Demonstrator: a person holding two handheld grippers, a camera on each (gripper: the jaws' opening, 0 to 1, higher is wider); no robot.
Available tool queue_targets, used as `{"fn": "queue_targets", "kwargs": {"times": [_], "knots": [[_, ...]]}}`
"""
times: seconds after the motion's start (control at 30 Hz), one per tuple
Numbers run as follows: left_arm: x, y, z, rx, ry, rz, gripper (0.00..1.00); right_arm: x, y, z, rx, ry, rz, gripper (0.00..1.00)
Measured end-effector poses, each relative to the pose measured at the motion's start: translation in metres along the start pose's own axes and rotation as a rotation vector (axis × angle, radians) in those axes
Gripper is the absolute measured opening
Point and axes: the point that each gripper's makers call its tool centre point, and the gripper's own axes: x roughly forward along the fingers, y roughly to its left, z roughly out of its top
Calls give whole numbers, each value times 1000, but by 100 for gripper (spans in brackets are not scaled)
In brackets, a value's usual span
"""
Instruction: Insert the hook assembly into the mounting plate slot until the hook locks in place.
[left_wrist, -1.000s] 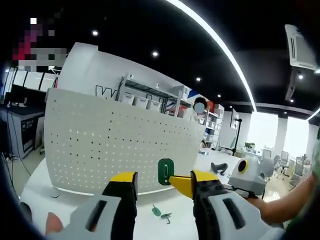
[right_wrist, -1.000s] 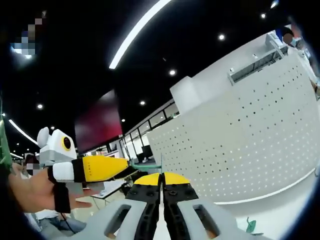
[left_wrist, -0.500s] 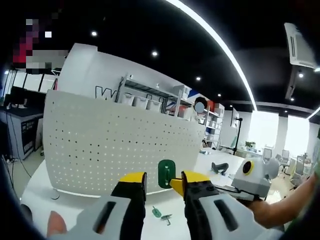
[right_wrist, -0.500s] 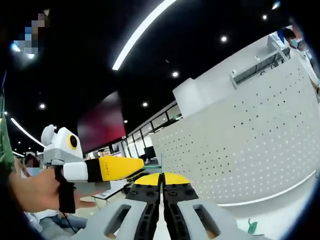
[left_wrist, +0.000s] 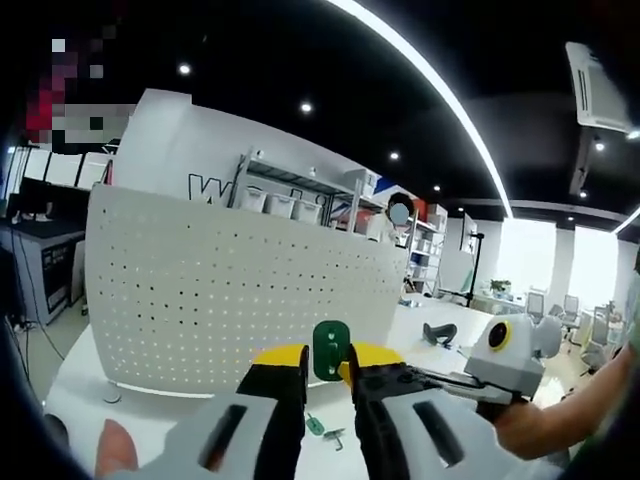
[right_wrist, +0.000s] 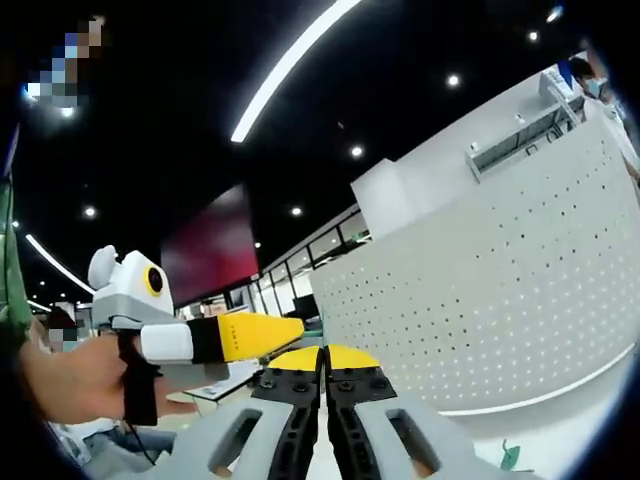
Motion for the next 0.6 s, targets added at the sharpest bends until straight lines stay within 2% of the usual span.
{"fn": "queue_targets", "kwargs": {"times": [0.6], "knots": [[1, -1, 0, 20, 6, -3, 5, 2, 10, 2, -1, -14, 29, 0]]}}
